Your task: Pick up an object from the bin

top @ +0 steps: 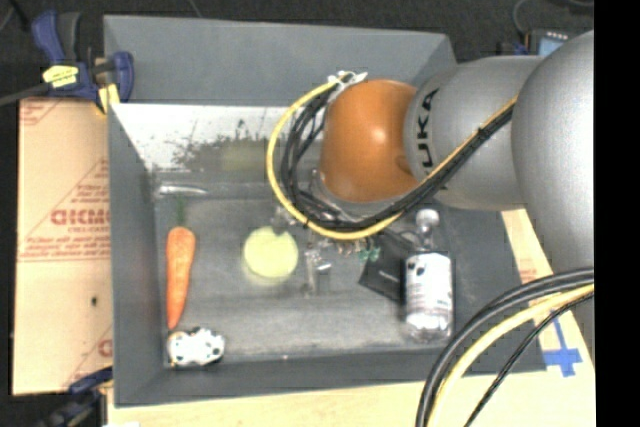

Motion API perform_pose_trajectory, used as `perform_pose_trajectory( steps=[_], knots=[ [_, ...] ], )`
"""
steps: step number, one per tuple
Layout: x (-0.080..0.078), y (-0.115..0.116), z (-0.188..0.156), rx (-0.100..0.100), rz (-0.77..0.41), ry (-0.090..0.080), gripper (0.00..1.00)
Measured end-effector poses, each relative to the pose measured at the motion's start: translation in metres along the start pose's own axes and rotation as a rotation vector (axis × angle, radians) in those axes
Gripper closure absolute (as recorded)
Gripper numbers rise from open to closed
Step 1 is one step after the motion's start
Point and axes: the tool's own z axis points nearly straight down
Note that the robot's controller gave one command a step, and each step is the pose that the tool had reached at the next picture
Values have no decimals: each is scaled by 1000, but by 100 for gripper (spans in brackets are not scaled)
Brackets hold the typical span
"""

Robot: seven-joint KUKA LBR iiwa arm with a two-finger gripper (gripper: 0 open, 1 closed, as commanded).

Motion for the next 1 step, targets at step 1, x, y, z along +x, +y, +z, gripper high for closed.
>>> perform_pose_trajectory(
  steps=[1],
  knots=[
    [-38,-6,24,-4,-10,0,0]
  ],
)
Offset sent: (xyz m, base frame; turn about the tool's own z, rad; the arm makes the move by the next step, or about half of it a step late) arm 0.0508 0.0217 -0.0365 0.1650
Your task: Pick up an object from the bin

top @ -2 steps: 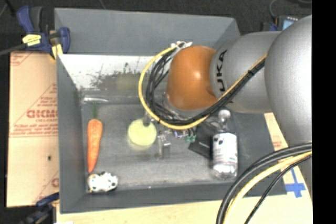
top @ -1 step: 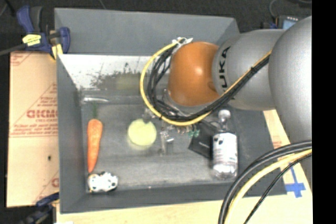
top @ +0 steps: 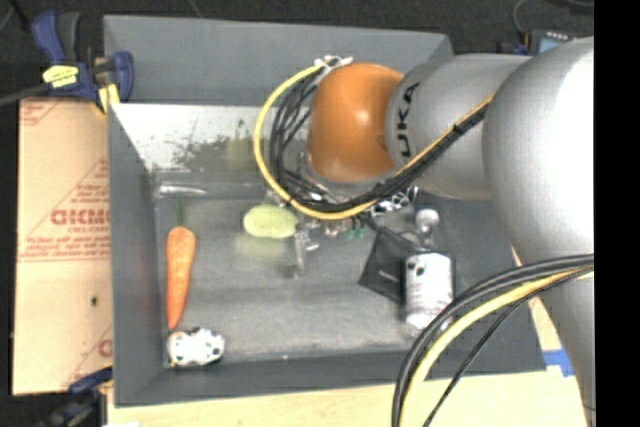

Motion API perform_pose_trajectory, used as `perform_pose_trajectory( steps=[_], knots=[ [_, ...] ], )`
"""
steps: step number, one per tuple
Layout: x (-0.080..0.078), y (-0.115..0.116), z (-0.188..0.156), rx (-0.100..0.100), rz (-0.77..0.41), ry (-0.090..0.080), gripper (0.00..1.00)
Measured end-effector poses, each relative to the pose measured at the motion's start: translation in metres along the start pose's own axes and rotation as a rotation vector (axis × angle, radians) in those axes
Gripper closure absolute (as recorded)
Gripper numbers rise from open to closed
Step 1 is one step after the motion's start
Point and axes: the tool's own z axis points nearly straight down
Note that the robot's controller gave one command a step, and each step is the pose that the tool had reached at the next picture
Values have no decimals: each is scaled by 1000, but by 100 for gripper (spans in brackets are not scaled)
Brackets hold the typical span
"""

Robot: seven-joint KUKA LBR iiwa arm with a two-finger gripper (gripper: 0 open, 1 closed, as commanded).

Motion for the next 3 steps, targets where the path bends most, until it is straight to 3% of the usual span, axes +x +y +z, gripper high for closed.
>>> perform_pose_trajectory(
  steps=[1,3],
  knots=[
    [-18,13,13,4,174,-6,100],
    [-18,13,11,4,175,-6,100]
  ],
)
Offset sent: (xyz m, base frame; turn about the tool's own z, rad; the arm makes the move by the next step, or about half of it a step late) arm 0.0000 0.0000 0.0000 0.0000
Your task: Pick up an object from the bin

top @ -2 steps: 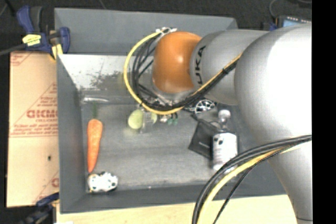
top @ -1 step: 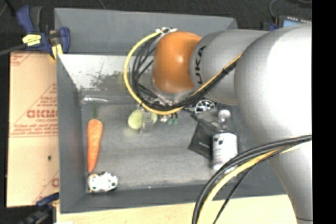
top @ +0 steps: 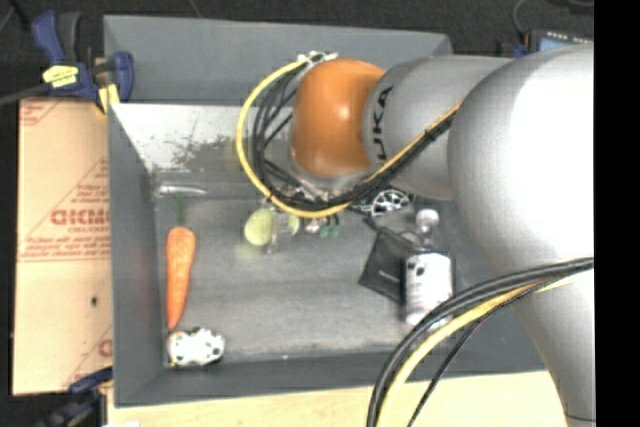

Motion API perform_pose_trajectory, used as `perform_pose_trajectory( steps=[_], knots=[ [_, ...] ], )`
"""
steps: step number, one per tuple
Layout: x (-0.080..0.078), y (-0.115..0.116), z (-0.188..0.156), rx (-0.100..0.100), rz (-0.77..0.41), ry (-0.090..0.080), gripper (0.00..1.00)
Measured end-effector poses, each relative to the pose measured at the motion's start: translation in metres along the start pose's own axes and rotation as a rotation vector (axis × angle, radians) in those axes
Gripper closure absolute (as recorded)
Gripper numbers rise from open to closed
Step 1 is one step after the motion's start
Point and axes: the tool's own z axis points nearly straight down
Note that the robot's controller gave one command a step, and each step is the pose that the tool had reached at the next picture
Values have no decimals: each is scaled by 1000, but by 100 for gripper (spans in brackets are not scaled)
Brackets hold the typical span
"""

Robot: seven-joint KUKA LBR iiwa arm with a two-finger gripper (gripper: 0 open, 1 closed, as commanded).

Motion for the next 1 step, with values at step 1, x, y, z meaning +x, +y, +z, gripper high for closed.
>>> perform_pose_trajectory(
  steps=[1],
  knots=[
    [-1,0,-4,0,0,-3,100]
  ],
)
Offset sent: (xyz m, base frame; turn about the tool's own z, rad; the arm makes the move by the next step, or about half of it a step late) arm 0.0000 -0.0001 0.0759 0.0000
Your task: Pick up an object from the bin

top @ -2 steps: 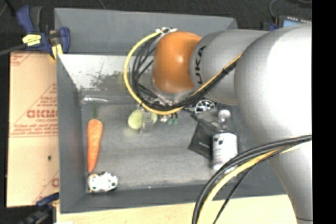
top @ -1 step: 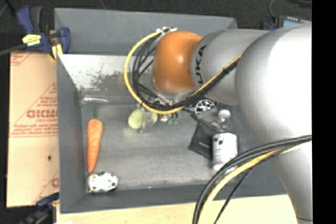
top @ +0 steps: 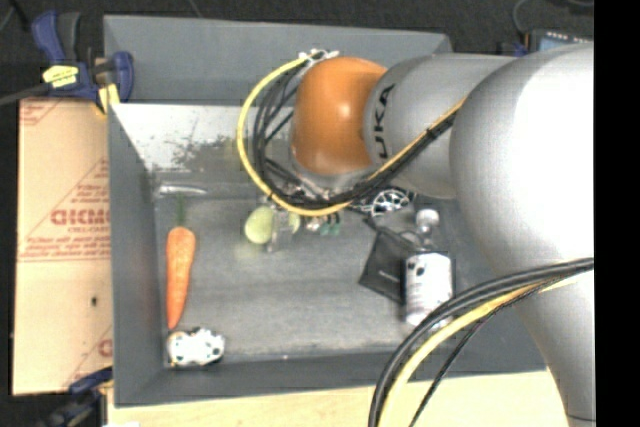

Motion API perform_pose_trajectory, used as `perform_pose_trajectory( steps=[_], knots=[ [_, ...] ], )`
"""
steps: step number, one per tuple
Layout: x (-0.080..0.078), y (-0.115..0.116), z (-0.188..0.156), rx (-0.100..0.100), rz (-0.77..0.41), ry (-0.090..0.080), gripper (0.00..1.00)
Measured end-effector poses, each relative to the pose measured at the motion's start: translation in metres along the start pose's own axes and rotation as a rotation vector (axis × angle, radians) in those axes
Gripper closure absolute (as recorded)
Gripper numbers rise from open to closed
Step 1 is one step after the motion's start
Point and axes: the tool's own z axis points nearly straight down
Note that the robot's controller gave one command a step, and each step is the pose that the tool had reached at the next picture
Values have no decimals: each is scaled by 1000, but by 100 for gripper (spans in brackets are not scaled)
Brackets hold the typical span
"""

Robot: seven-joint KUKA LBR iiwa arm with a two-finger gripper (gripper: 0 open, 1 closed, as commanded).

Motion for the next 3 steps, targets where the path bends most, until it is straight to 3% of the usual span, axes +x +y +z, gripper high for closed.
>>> perform_pose_trajectory(
  steps=[2,3],
  knots=[
    [2,0,-29,1,0,8,100],
    [-1,0,-47,0,0,1,100]
  ],
)
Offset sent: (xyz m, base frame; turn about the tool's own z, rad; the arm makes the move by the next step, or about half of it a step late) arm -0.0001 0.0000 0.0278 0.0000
